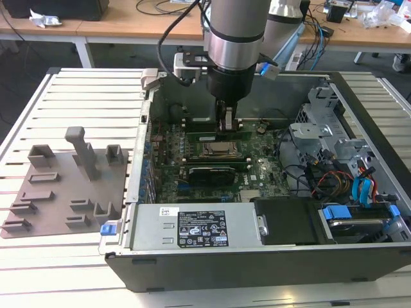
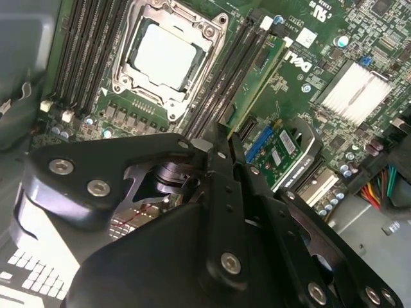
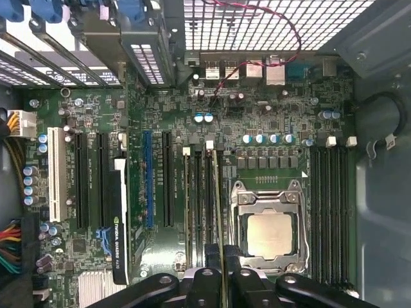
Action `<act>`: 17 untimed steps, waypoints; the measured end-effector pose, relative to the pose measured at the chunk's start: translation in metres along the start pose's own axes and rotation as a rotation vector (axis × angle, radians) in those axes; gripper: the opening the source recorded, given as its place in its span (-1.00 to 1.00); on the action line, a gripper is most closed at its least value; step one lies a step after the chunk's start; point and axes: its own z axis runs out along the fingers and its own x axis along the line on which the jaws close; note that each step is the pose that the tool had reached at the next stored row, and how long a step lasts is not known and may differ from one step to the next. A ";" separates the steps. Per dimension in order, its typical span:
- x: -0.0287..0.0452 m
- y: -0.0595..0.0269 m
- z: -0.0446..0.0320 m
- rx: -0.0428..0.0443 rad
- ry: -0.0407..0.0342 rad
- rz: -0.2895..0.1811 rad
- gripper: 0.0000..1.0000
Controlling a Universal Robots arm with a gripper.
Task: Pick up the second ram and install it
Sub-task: 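Insert the second ram into the second slot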
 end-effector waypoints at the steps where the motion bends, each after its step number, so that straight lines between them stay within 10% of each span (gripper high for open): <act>1: 0.0001 0.0000 0.0027 0.0000 0.0000 0.000 -0.73; 12: 0.0010 0.0000 0.0251 -0.0001 -0.0001 0.000 -0.73; 17: 0.0012 -0.0001 0.0293 0.0028 -0.0057 0.074 -0.73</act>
